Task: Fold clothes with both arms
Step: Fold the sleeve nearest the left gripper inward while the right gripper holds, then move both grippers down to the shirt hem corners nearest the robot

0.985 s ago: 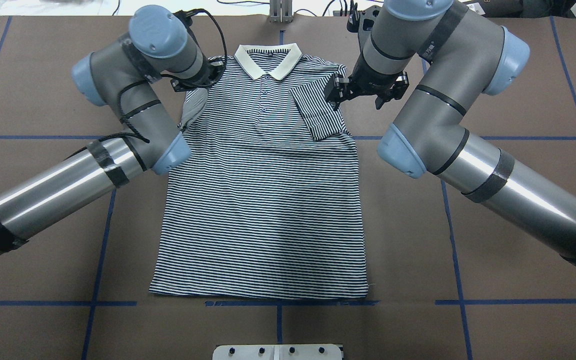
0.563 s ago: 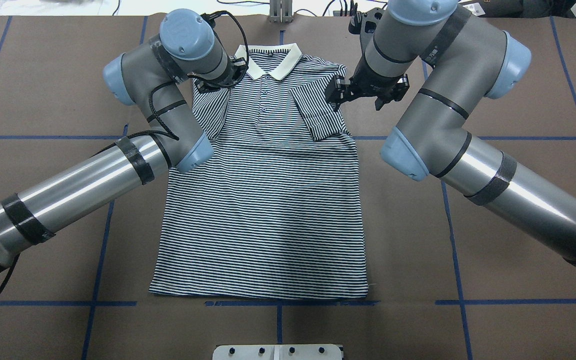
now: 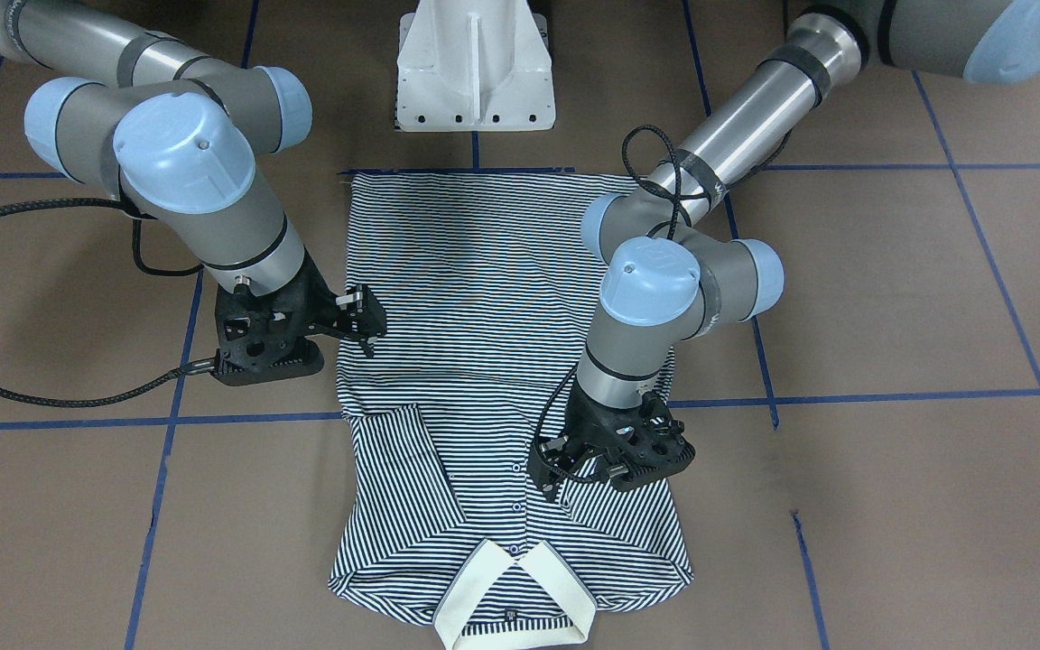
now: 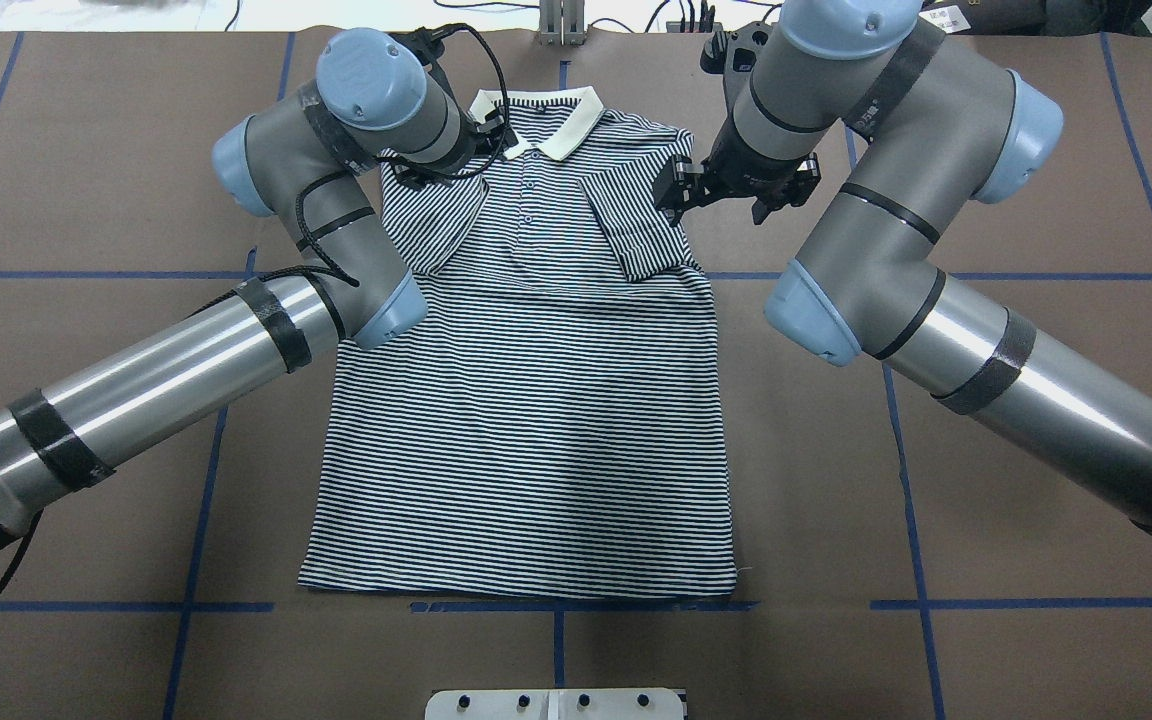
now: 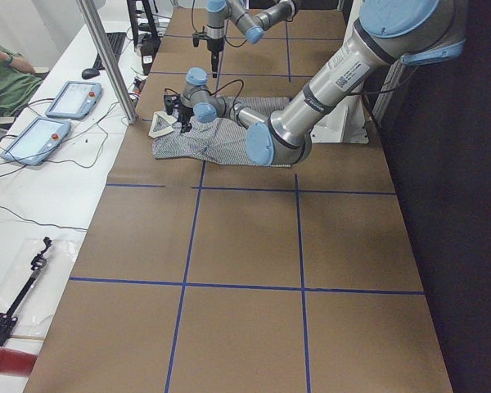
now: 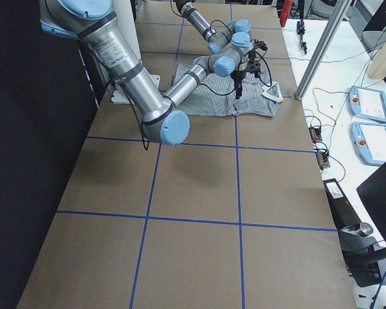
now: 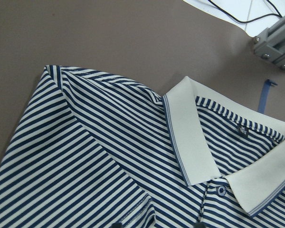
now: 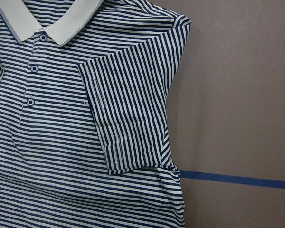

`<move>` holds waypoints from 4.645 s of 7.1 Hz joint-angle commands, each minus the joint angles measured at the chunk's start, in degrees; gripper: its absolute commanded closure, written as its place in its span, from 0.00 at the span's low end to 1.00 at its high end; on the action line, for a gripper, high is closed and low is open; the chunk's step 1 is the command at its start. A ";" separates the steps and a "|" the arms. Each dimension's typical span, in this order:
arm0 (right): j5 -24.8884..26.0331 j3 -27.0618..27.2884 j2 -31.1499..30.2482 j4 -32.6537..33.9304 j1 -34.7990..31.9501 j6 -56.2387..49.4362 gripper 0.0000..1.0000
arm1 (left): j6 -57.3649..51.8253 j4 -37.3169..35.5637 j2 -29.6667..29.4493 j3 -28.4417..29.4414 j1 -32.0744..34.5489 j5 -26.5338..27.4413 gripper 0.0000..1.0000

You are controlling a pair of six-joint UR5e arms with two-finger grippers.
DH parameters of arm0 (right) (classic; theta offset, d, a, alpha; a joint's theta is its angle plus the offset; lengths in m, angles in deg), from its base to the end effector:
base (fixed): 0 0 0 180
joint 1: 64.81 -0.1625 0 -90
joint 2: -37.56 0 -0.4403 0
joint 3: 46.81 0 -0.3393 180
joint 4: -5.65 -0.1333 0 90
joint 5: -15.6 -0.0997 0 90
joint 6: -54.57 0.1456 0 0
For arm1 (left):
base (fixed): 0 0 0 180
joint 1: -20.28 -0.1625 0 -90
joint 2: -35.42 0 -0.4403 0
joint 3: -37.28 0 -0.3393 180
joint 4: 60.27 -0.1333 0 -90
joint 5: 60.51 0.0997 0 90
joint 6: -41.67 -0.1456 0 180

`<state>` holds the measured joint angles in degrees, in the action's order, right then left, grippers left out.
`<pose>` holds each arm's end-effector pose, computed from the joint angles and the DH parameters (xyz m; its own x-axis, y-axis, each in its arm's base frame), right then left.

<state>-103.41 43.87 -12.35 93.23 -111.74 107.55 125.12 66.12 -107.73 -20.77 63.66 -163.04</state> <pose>-0.4325 -0.5544 0.3024 0.6457 -0.0803 0.7593 -0.0293 0.9911 0.1298 0.5422 -0.6523 0.2959 0.4483 -0.2704 -0.8520 0.4894 0.8718 -0.0192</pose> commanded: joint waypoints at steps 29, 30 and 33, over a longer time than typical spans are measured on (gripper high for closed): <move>23.91 22.61 -23.48 0.05 35.43 30.95 1.00 | -22.80 -18.37 37.95 -52.87 2.67 -4.00 0.00; 23.91 22.87 -23.48 0.05 35.43 30.96 1.00 | -22.72 -18.37 37.78 -52.95 2.67 -4.09 0.00; 23.91 25.50 -23.39 -0.04 35.25 30.96 1.00 | -18.18 -18.37 39.43 -52.86 2.40 -4.09 0.00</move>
<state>-79.53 68.06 -35.76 93.23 -76.41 138.50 104.14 47.75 -69.39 -73.48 66.22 -167.08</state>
